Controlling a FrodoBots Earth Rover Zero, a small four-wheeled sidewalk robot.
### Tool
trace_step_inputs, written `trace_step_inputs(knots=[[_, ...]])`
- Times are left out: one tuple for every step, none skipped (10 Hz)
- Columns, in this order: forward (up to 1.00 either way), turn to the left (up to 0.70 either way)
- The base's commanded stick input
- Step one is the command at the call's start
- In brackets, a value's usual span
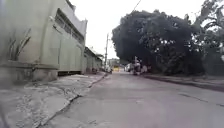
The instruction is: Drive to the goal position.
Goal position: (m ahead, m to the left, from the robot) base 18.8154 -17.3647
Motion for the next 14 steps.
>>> trace_step_inputs(knots=[[1.00,-0.33],[1.00,-0.40],[1.00,-0.40],[1.00,-0.36],[1.00,-0.26],[1.00,-0.14],[1.00,0.00],[1.00,0.00],[1.00,-0.05],[1.00,-0.40],[1.00,-0.26],[1.00,-0.02],[1.00,0.00],[1.00,0.00]])
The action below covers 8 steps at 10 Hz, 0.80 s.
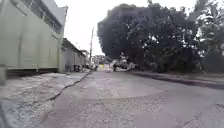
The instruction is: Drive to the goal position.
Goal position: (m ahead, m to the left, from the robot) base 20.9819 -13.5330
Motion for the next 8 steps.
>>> trace_step_inputs(knots=[[1.00,0.00],[1.00,0.00],[1.00,0.11],[1.00,0.37],[1.00,0.31],[1.00,0.00],[1.00,0.00],[1.00,0.00]])
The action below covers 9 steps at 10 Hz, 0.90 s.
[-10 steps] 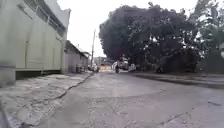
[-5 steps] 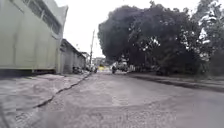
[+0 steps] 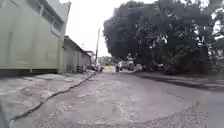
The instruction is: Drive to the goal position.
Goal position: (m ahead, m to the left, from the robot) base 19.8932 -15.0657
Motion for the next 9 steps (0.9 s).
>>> trace_step_inputs(knots=[[1.00,0.00],[1.00,0.00],[1.00,0.00],[1.00,0.00],[1.00,0.00],[1.00,0.00],[1.00,-0.02],[1.00,-0.26],[1.00,-0.34]])
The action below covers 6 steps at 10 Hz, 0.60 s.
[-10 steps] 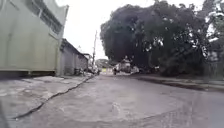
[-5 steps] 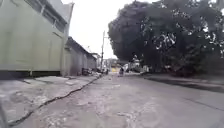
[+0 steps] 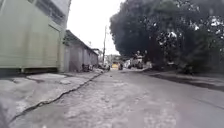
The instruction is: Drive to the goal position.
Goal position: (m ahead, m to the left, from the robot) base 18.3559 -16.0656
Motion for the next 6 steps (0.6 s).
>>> trace_step_inputs(knots=[[1.00,0.00],[1.00,0.00],[1.00,-0.01],[1.00,-0.35],[1.00,-0.39],[1.00,-0.04]])
